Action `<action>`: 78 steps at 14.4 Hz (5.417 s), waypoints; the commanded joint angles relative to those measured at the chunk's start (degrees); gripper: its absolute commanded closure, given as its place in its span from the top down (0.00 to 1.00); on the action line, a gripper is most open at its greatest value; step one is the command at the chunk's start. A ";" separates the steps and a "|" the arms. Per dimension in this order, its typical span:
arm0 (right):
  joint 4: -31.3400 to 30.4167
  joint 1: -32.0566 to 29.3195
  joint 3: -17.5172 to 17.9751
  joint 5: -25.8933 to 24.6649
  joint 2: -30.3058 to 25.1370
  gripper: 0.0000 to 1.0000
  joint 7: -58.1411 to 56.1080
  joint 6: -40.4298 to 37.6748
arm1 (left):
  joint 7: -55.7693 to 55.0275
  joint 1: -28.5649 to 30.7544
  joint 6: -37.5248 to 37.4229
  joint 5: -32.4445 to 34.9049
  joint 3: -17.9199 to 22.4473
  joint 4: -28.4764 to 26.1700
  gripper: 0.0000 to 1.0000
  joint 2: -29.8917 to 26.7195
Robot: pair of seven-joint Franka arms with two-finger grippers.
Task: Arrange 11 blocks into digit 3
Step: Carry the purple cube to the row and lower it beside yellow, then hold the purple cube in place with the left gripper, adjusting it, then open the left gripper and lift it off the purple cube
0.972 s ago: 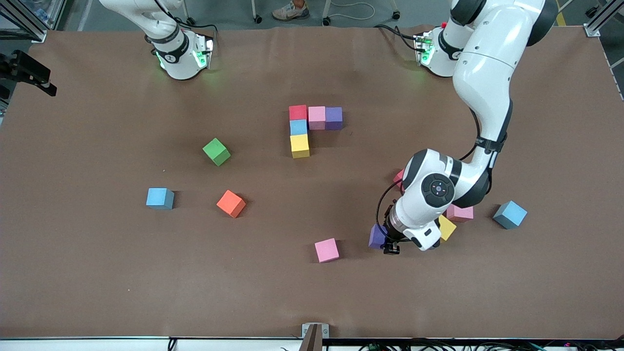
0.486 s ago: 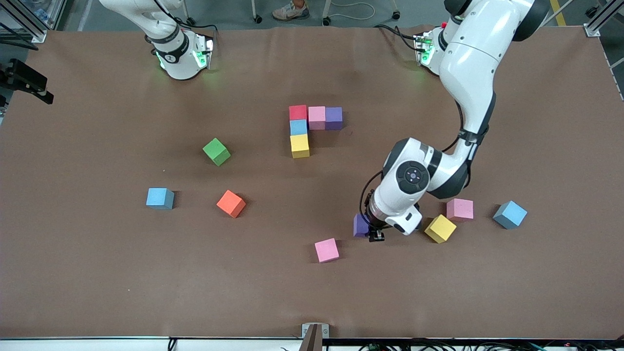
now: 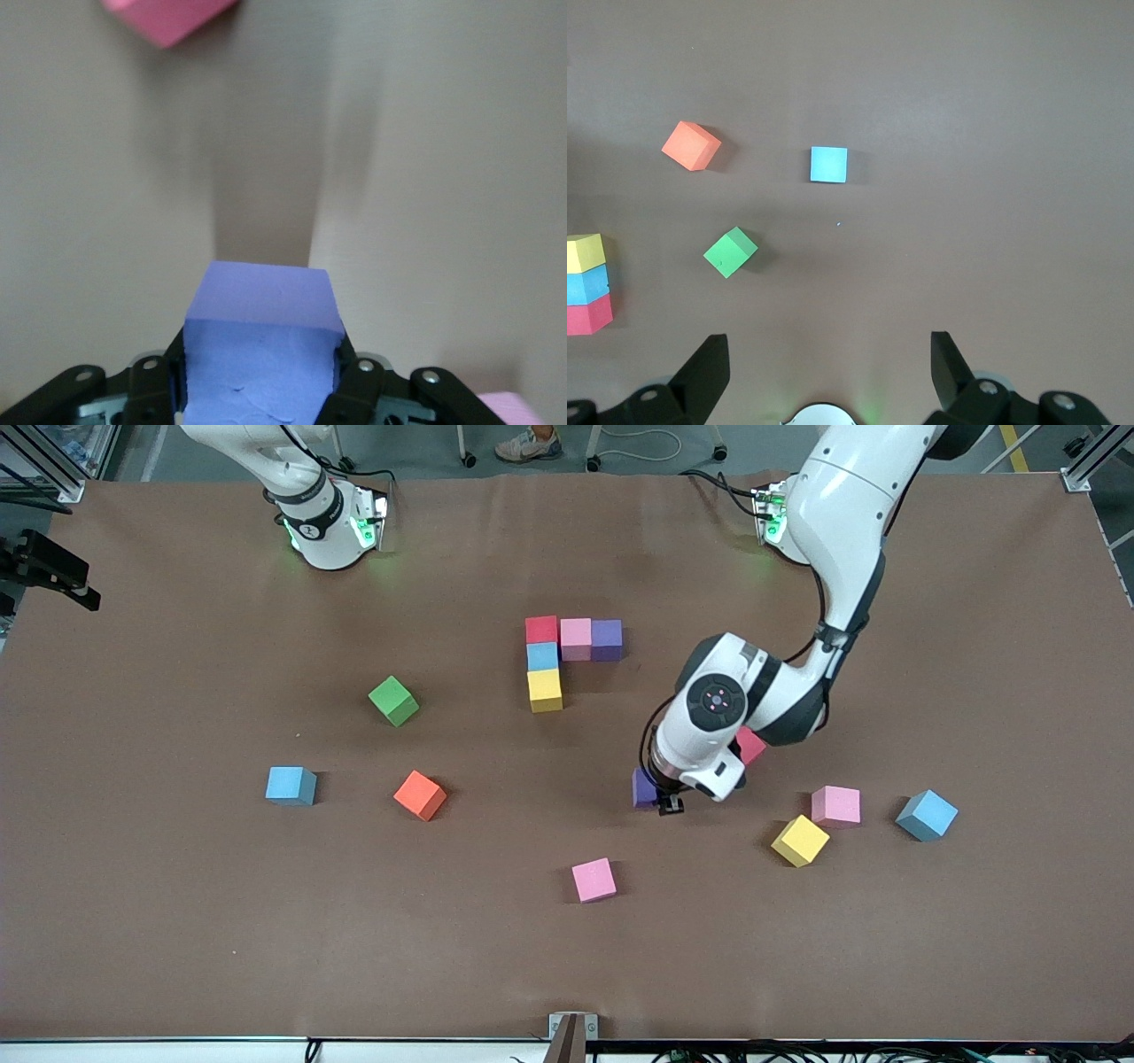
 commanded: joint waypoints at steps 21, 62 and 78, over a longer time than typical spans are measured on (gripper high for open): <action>-1.56 -0.33 -0.13 1.39 -0.50 1.00 0.74 -0.55 | -21.87 -13.72 15.56 1.22 -0.08 -19.49 0.14 -7.01; -1.64 0.02 0.13 -1.16 -0.59 1.00 0.13 -0.55 | -22.84 -18.20 15.39 3.76 0.27 -17.12 0.14 -3.58; -1.56 -0.06 0.04 -1.16 -0.59 1.00 0.13 -0.55 | -23.28 -18.90 15.56 4.38 0.53 -13.78 0.15 -1.65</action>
